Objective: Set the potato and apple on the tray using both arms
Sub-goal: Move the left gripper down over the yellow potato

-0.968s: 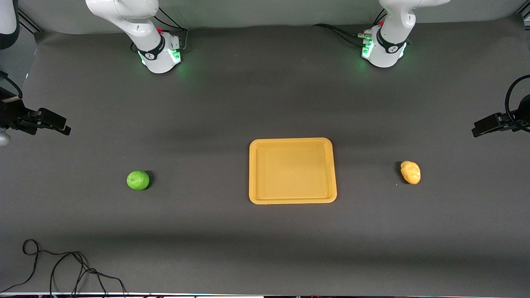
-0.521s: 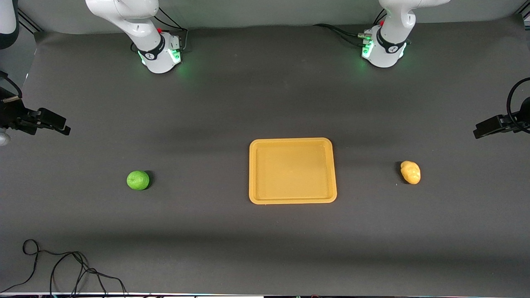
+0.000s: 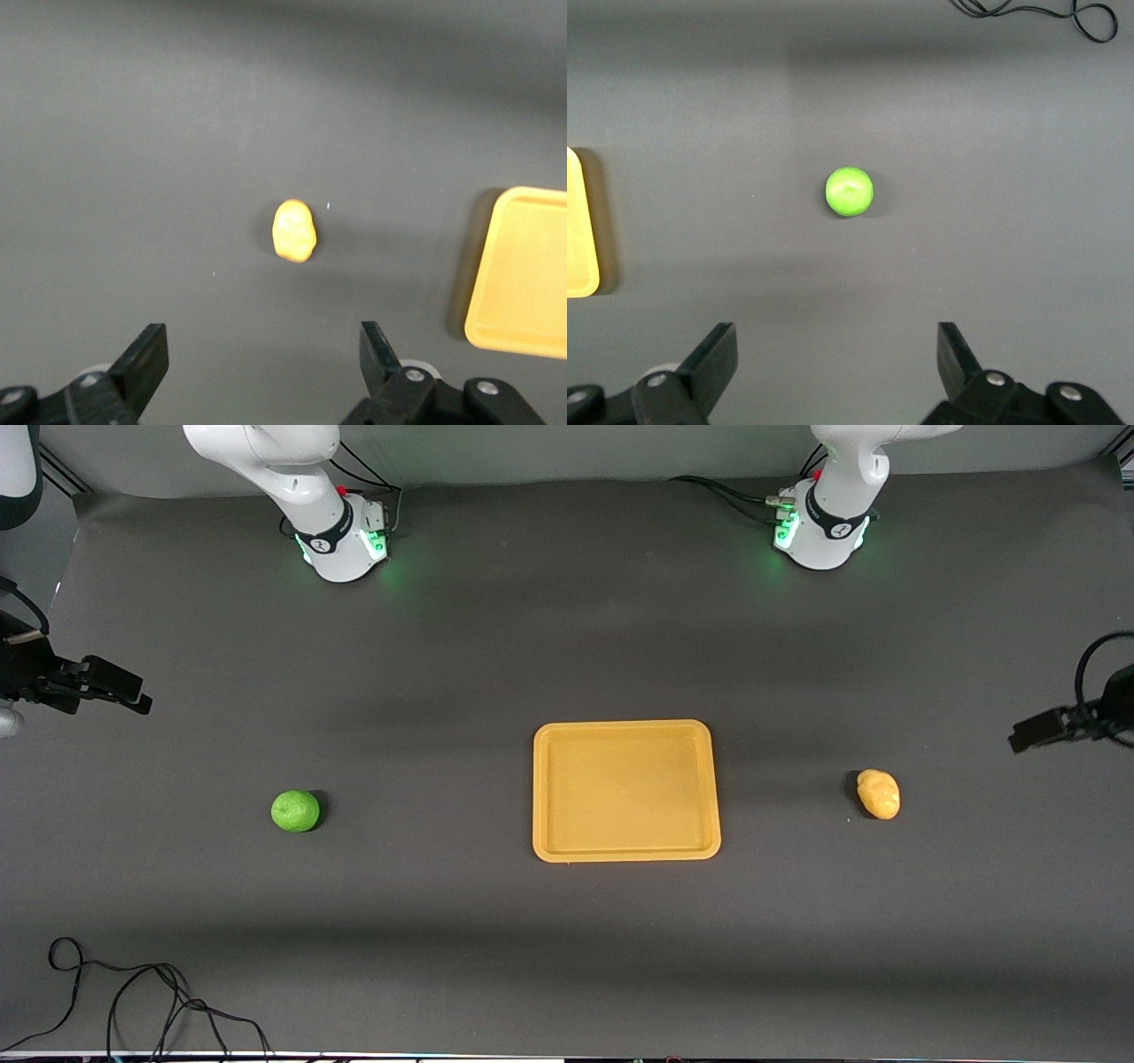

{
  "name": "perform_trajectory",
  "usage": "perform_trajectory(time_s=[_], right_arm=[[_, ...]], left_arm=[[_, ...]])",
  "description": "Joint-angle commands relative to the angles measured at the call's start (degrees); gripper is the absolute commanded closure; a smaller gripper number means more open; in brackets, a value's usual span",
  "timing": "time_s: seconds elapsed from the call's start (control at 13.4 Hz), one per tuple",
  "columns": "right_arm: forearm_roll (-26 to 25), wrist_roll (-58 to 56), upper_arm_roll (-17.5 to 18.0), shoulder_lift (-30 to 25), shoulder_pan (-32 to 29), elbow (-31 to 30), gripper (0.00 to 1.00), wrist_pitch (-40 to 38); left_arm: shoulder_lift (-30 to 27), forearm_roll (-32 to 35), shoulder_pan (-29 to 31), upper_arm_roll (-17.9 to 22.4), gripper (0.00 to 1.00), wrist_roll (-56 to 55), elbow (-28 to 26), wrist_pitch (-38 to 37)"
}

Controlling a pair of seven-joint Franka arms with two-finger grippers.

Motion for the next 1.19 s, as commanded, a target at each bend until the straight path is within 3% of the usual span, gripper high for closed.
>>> perform_trajectory(time_s=[0.0, 0.37, 1.12], right_arm=[[-0.8, -1.3, 0.1, -0.3, 0.1, 0.4, 0.00, -0.1], [-0.8, -1.2, 0.1, -0.3, 0.1, 0.2, 0.00, 0.0], [-0.8, -0.4, 0.1, -0.3, 0.1, 0.2, 0.00, 0.0]], left_arm=[[1.9, 0.2, 0.1, 0.0, 0.04, -0.9, -3.8, 7.0], [3.9, 0.7, 0.6, 0.0, 0.04, -3.0, -16.1, 27.3], [5.6, 0.8, 0.0, 0.0, 0.04, -4.8, -34.9, 56.4]])
